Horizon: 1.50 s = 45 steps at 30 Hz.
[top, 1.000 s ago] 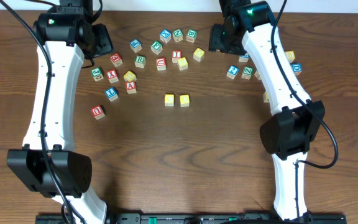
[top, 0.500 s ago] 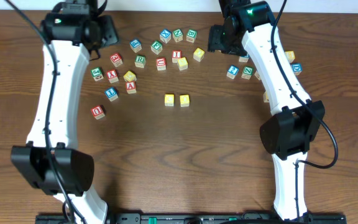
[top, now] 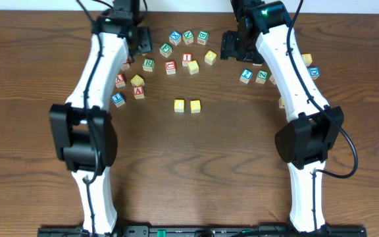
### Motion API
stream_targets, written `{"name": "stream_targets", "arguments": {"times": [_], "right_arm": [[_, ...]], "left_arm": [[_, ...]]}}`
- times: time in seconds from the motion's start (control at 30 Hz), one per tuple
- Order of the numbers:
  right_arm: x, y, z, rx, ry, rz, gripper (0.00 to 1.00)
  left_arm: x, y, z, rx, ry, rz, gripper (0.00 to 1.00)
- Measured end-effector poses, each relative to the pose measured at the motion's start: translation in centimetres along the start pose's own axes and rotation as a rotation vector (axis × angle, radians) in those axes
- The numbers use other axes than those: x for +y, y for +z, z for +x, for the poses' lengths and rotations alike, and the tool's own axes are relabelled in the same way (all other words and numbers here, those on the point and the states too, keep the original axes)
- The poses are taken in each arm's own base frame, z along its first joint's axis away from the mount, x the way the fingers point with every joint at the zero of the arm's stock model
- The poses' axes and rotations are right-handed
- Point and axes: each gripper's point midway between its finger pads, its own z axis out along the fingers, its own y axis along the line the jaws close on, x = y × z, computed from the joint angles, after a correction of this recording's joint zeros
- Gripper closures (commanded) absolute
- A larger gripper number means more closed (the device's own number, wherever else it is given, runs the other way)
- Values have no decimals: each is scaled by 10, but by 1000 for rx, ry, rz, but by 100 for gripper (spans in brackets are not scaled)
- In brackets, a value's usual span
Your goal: Spell out CORL
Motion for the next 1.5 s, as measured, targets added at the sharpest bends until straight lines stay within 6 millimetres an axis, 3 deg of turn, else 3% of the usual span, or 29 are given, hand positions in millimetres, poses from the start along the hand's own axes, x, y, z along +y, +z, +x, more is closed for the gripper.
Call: {"name": "stream_targets", "arguments": {"times": [0.33, 0.73, 0.97, 1.3, 1.5], "right_arm": [[-1, 0, 3, 10, -1, 5, 29], [0, 0, 5, 15, -4, 7, 29], [-1, 0, 5, 14, -5, 13, 29], [-2, 0, 4, 12, -5, 17, 29], [-4, 0, 4, 7, -5, 29, 29]], "left_arm": [[-22, 25, 18, 42, 84, 9, 20], [-21, 86, 45, 115, 124, -12, 25], [-22, 90, 44, 107, 127, -9, 44], [-23, 92, 43, 99, 125, -7, 45], [-23, 108, 51, 115, 126, -9, 45]]}}
